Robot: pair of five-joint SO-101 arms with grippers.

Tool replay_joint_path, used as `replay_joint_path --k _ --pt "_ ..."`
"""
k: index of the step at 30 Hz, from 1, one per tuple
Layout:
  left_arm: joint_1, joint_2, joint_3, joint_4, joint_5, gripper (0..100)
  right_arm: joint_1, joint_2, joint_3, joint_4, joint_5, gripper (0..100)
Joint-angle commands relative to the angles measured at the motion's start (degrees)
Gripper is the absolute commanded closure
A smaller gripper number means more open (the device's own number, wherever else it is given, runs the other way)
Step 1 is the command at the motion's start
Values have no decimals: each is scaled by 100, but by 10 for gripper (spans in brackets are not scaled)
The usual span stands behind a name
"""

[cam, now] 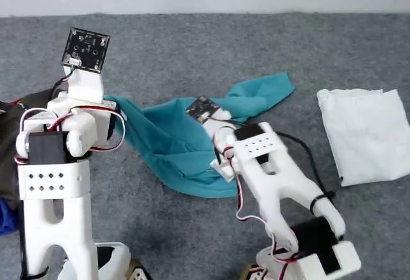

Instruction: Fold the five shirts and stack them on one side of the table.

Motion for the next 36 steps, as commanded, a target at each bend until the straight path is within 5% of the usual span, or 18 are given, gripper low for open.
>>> replay_joint_path --k 1,5,17,27,36 --pt "44 -149 -40 9 70 987 -84 66 -18 -295 176 919" --pt "26 -149 -31 18 70 987 13 207 -18 -505 642 988" --pt "18 -149 -40 9 70 987 901 -1156 -844 -259 659 988" --pt "44 -149 -514 -26 62 987 1393 -3415 -2813 585 659 988" --pt "53 -141 -1851 -703 70 987 2132 -3037 -5046 778 229 988"
